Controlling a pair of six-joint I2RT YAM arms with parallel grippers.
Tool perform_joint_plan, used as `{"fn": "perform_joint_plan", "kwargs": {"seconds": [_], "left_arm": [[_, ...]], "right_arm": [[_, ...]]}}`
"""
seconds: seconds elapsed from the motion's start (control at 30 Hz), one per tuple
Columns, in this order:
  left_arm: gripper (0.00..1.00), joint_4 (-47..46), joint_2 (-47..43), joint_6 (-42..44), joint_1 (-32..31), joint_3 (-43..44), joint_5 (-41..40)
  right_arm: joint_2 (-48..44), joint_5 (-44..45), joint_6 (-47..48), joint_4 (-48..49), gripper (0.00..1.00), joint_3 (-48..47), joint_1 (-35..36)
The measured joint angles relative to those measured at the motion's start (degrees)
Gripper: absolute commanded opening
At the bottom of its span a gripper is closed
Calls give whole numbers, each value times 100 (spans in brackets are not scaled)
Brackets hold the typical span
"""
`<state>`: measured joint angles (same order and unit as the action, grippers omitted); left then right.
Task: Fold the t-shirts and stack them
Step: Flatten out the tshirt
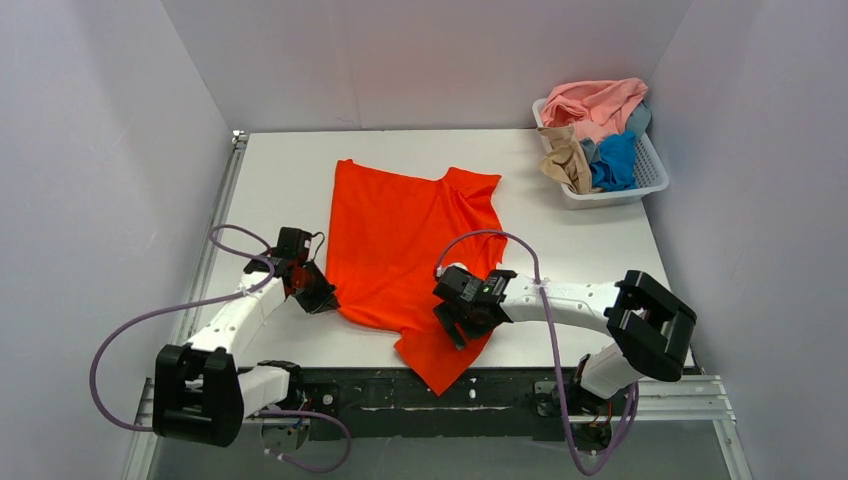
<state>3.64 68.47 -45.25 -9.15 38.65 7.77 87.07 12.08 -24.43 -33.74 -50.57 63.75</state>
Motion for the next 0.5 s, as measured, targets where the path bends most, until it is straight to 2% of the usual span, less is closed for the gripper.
{"fn": "perform_joint_plan", "kwargs": {"seconds": [0.1,0.23,0.27,0.37,0.4,0.5], "left_arm": [[0,129,-461,-155,-66,-278,-7],[0,361,-702,-297,-229,-404,-31],[0,409,-752,-319,-278,-404,-70],[0,538,-876,-326,-376,-404,-240],[0,608,-890,-323,-391,-398,-289],[0,848,-855,-295,-409,-264,-367]], "right_arm": [[-227,98,-442,-70,83,308,-170],[-623,94,-785,39,74,636,-413],[-627,79,-824,85,67,664,-457],[-531,7,-866,229,30,702,-575],[-514,11,-876,238,27,688,-610],[-505,-33,-942,310,26,673,-675]]}}
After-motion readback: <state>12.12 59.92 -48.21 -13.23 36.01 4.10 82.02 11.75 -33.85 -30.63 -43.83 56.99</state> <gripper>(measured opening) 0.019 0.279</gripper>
